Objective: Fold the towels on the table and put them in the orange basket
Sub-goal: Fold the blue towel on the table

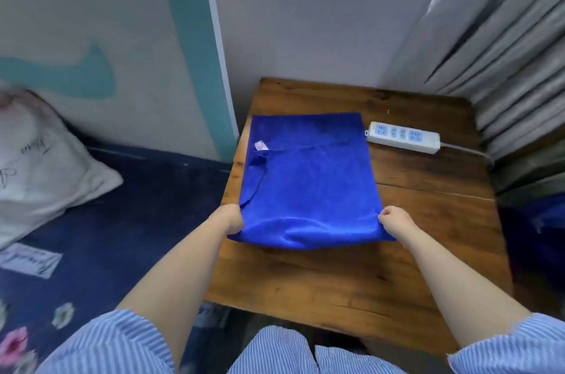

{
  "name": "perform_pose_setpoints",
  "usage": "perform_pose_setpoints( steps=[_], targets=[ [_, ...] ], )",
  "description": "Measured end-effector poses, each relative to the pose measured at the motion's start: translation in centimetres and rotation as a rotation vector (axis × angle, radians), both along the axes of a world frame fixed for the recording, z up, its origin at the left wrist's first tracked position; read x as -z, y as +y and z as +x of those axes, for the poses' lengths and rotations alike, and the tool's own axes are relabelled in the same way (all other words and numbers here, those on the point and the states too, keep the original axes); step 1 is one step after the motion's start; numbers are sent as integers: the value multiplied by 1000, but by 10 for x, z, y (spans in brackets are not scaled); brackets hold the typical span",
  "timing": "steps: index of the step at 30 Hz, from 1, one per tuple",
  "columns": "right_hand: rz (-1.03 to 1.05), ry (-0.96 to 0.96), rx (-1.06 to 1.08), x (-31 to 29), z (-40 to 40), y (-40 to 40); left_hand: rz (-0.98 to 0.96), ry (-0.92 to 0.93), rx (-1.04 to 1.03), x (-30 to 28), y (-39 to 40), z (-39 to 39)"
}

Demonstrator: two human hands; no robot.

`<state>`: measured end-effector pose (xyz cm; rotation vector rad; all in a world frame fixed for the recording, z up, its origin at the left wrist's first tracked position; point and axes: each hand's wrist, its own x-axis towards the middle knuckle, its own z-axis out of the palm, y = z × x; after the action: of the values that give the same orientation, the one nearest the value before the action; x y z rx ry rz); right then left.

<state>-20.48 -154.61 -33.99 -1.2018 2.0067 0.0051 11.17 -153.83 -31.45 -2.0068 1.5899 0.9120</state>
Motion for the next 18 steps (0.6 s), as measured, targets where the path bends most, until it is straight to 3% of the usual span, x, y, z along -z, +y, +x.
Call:
perform_pose_setpoints(
  steps=[8,13,15,18],
  targets=[
    [256,162,-93,37,-9,74,295,-17,174,41,55,8],
    [560,257,-318,36,1,90,607,105,-43,50,71,11],
    [545,276,-260,39,0,88,552,61,-13,52,67,9],
    [369,252,-79,37,4,71,277,27,78,54,46,4]
  ],
)
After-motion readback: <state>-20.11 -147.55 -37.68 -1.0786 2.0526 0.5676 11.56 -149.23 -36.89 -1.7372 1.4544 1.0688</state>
